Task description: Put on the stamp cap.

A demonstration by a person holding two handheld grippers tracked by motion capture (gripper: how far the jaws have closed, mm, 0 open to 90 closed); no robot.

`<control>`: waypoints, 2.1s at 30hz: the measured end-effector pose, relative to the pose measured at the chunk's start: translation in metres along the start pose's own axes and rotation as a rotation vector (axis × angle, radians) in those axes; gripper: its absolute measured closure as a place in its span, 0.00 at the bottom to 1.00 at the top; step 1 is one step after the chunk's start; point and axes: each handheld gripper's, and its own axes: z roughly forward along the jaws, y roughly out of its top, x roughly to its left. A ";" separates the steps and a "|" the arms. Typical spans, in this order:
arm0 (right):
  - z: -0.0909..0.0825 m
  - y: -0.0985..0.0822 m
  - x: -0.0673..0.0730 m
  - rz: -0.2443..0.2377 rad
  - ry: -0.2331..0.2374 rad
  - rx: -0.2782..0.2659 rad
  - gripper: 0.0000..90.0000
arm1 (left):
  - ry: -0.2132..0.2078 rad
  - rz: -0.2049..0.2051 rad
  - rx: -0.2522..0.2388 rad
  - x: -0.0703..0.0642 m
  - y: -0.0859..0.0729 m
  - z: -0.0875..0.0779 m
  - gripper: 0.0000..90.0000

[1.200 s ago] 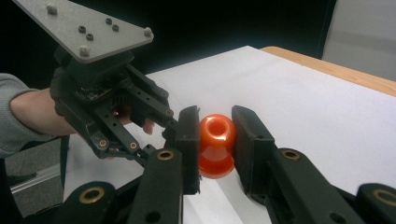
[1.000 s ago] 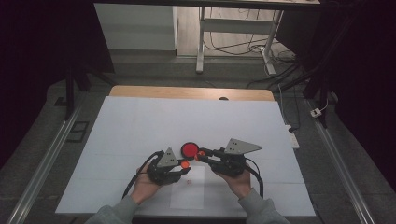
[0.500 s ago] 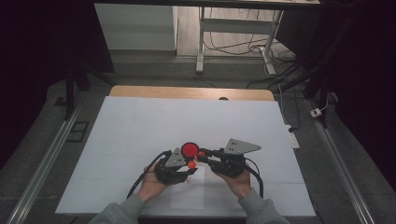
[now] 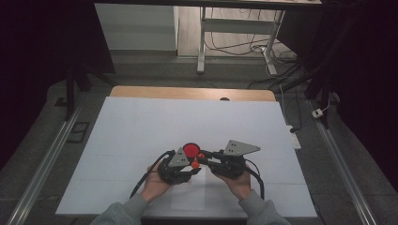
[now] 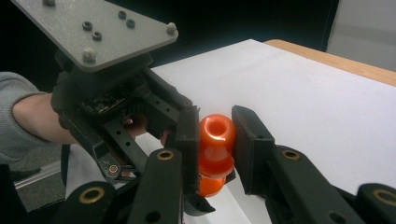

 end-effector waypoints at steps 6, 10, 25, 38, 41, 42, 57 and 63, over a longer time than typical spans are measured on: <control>0.002 -0.001 0.000 0.000 0.003 0.009 0.80 | -0.009 -0.013 -0.015 0.000 0.001 -0.001 0.72; 0.003 -0.003 0.001 0.000 0.008 0.015 0.80 | -0.008 -0.012 -0.019 0.000 0.002 -0.002 0.71; 0.006 -0.005 0.001 0.003 0.014 0.026 0.80 | -0.009 -0.006 -0.026 -0.001 0.004 -0.004 0.71; 0.007 -0.007 0.002 0.005 0.017 0.032 0.80 | -0.006 -0.005 -0.026 -0.001 0.004 -0.004 0.72; 0.008 -0.007 0.002 0.005 0.017 0.033 0.80 | -0.005 -0.004 -0.026 -0.001 0.004 -0.004 0.72; 0.007 -0.007 0.002 0.006 0.017 0.032 0.80 | -0.005 -0.004 -0.026 -0.001 0.004 -0.004 0.72; 0.008 -0.008 0.002 0.009 0.020 0.035 0.80 | 0.009 0.004 -0.032 -0.002 0.004 -0.005 0.72; 0.008 -0.008 0.001 0.010 0.021 0.035 0.80 | 0.013 0.007 -0.033 -0.002 0.004 -0.005 0.72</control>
